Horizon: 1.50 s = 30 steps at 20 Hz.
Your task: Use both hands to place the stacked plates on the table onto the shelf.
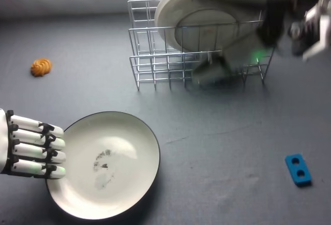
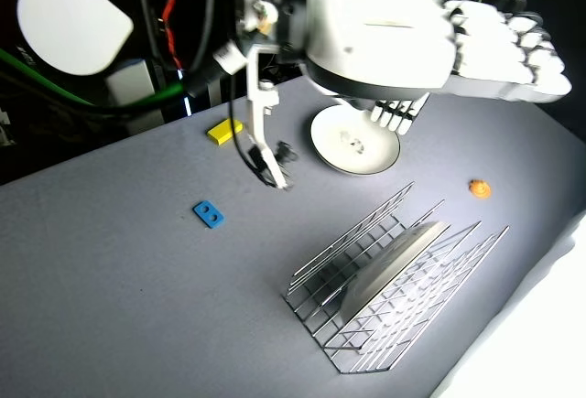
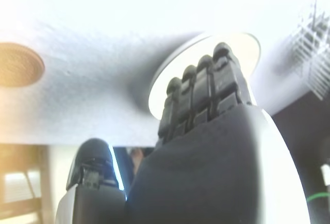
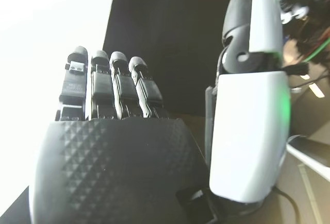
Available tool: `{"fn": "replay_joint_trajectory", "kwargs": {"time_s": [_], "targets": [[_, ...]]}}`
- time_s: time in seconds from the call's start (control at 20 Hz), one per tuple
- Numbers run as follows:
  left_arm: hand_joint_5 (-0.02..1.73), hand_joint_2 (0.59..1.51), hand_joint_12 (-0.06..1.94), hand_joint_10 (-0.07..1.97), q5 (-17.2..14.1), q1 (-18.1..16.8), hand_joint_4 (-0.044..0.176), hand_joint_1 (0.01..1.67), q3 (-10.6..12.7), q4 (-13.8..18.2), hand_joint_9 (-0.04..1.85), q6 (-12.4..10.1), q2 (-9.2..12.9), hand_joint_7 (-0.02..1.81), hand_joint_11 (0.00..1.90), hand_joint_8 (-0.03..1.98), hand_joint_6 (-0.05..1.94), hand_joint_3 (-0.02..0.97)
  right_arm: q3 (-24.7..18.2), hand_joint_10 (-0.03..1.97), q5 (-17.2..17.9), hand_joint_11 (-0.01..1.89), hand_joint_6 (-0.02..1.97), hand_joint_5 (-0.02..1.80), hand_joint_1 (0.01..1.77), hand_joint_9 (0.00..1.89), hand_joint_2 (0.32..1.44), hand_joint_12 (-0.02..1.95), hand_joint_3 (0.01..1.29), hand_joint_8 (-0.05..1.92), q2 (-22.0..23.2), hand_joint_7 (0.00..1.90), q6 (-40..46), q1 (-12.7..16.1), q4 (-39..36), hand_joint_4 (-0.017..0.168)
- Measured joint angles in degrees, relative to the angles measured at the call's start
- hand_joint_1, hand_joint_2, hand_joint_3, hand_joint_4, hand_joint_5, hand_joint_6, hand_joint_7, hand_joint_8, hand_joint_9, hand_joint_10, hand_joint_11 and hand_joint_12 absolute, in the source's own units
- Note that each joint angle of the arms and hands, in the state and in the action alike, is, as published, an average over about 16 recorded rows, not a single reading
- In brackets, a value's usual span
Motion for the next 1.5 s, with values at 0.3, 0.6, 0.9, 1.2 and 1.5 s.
{"fn": "replay_joint_trajectory", "kwargs": {"time_s": [0.3, 0.6, 0.9, 1.2, 1.5], "targets": [[0.07, 1.215, 0.0, 0.01, 3.0, 2.7, 0.001, 0.02, -2.0, -3.1, 0.02, 0.0, 0.0, 0.03, 0.02, 0.01, 0.01, 0.007, -4.8, -0.01, -0.1, 0.02, 0.03, 0.02, 1.12, 0.02, 0.8, 0.0, 0.02, 0.01, 2.1, 0.01, -4.8, -4.6, 0.1, 0.002], [0.05, 1.215, -0.01, 0.01, 5.0, 5.1, -0.005, 0.02, -4.0, -6.0, 0.02, 0.0, -0.6, 0.02, 0.02, 0.0, 0.0, 0.007, -5.7, 0.0, 0.3, 0.02, 0.03, 0.02, 1.12, 0.01, 0.82, 0.0, 0.02, 0.01, 1.6, 0.01, -9.0, -8.9, 0.1, 0.002], [0.04, 1.217, 0.0, 0.01, 5.9, 6.4, -0.01, 0.02, -5.2, -8.5, 0.02, -0.1, -1.3, 0.02, 0.02, 0.0, 0.0, 0.007, -5.8, 0.0, 0.9, 0.02, 0.03, 0.02, 1.12, 0.01, 0.83, 0.0, 0.02, 0.01, 0.1, 0.01, -14.4, -12.6, -0.1, 0.003], [0.05, 1.218, 0.0, 0.01, 5.3, 5.4, -0.006, 0.02, -5.8, -9.8, 0.02, -0.2, -1.2, 0.02, 0.02, 0.0, 0.0, 0.008, -5.8, 0.0, 1.2, 0.02, 0.03, 0.02, 1.12, 0.01, 0.83, 0.0, 0.02, 0.01, -1.2, 0.01, -18.2, -14.8, 0.0, 0.003], [0.05, 1.219, 0.0, 0.01, 5.7, 3.9, 0.001, 0.01, -5.8, -11.3, 0.02, -0.1, -0.4, 0.02, 0.02, 0.0, 0.01, 0.008, -5.7, 0.0, 1.4, 0.02, 0.03, 0.02, 1.12, 0.01, 0.83, 0.0, 0.02, 0.01, -1.6, 0.01, -19.1, -15.3, 0.0, 0.003]]}}
